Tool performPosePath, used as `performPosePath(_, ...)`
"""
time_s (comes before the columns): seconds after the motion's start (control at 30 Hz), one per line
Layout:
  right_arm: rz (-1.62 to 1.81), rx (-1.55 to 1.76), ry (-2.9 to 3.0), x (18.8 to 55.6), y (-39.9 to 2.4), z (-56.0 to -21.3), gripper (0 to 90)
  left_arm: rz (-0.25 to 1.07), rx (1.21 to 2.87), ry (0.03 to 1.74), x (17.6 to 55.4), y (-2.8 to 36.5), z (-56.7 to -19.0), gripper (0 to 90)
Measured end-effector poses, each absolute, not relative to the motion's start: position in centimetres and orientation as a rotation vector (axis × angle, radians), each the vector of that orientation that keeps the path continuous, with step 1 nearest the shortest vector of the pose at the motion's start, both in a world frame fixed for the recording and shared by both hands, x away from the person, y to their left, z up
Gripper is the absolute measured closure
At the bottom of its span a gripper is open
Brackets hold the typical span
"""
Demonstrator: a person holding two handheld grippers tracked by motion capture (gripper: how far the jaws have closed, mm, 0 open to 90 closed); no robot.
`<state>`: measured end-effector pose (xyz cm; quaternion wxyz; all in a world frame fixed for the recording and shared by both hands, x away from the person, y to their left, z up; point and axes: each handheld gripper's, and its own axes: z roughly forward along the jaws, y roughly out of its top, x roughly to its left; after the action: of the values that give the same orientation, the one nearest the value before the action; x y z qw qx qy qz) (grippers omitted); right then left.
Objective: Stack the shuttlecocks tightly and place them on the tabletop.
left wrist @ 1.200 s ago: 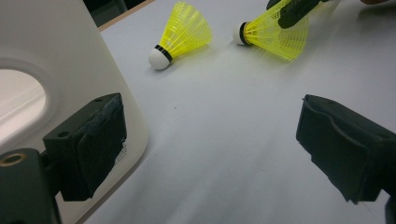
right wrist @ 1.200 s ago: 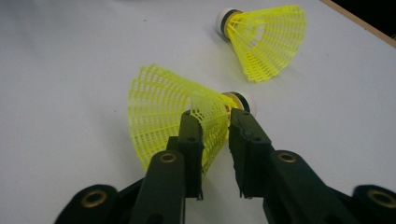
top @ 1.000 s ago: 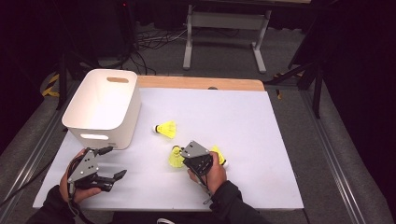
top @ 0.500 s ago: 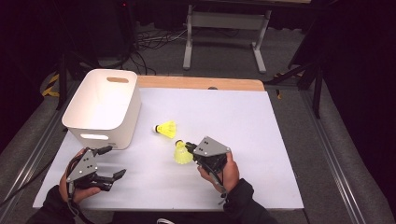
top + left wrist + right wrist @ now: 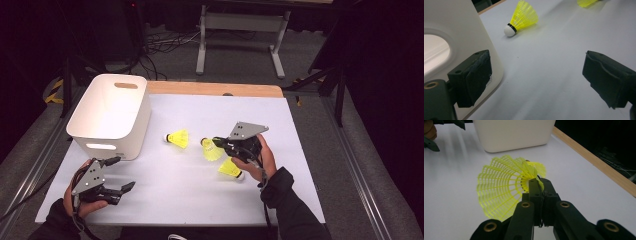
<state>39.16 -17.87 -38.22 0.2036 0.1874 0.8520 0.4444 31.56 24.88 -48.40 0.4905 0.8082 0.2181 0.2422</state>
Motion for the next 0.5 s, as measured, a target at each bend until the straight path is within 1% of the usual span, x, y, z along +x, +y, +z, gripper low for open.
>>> performPosePath(0.17, 1.251, 0.51, 2.437, 41.8, -18.0, -38.8, 88.5, 0.585, 1.965, 0.525, 31.6, 24.9, -48.4, 9.4)
performPosePath(0.5, 1.231, 0.407, 2.549, 44.9, -16.3, -40.9, 88.2, 0.562, 1.972, 0.525, 31.7, 24.8, -48.6, 9.2)
